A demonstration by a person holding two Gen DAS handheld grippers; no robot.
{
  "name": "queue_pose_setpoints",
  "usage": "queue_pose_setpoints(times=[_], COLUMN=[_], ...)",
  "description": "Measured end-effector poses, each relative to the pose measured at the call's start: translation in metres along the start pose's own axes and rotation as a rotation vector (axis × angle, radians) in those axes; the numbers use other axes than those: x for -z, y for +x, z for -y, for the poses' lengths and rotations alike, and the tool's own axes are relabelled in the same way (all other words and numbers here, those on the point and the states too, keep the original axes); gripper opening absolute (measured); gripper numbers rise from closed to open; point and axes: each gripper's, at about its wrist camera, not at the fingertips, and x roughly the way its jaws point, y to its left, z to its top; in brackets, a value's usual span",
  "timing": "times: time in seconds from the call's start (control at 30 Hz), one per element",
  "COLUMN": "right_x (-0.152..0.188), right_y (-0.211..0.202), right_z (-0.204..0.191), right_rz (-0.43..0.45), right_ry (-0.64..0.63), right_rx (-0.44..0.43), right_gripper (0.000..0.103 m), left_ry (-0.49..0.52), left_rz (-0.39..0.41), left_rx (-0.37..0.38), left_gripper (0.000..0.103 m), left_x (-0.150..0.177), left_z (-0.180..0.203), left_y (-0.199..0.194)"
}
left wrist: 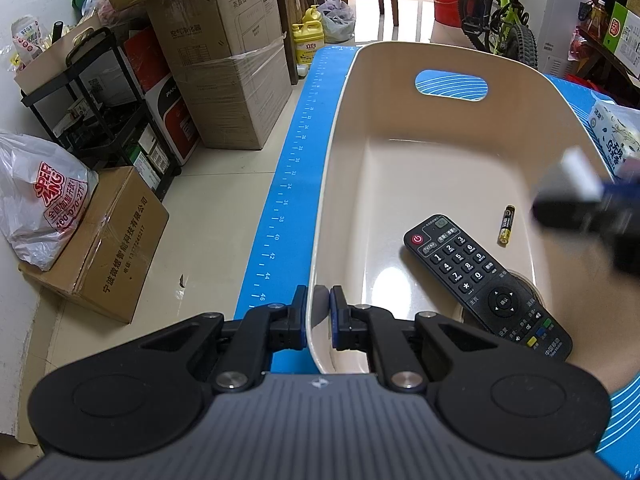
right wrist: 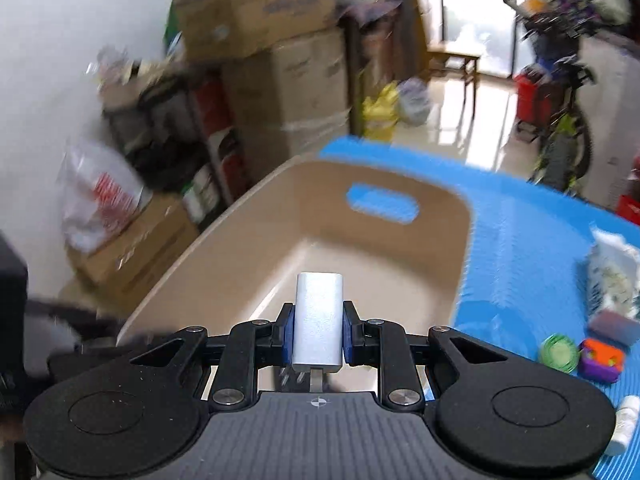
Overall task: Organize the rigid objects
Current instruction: 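Carry the white charger with the right tool into the basket and release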
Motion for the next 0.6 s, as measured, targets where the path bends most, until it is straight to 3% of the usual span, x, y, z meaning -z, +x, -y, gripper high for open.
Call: queue_pose_setpoints(times=[0.33, 0.5, 0.6], right_x=[0.030, 0.036, 0.039], right_y=[0.037, 0.037, 0.036], right_z=[-0.014, -0.022, -0.023], right_rz=[-0.213, -0.248, -0.241], right_ry=[-0.028, -0.034, -0.038], right_rx=[-0.053, -0.061, -0.054], right_gripper=[0.031, 0.032, 0.042], left_ry=[0.008, 0.009, 0.004], left_rz=[0.002, 0.002, 0.001], left_rx=[-0.001, -0.001, 0.000], left_gripper=[0.012, 0.012, 0.012], left_x=[0.000, 0.000, 0.000], left_z=[0.002, 0.002, 0.002], left_y=[0.001, 0.001, 0.001])
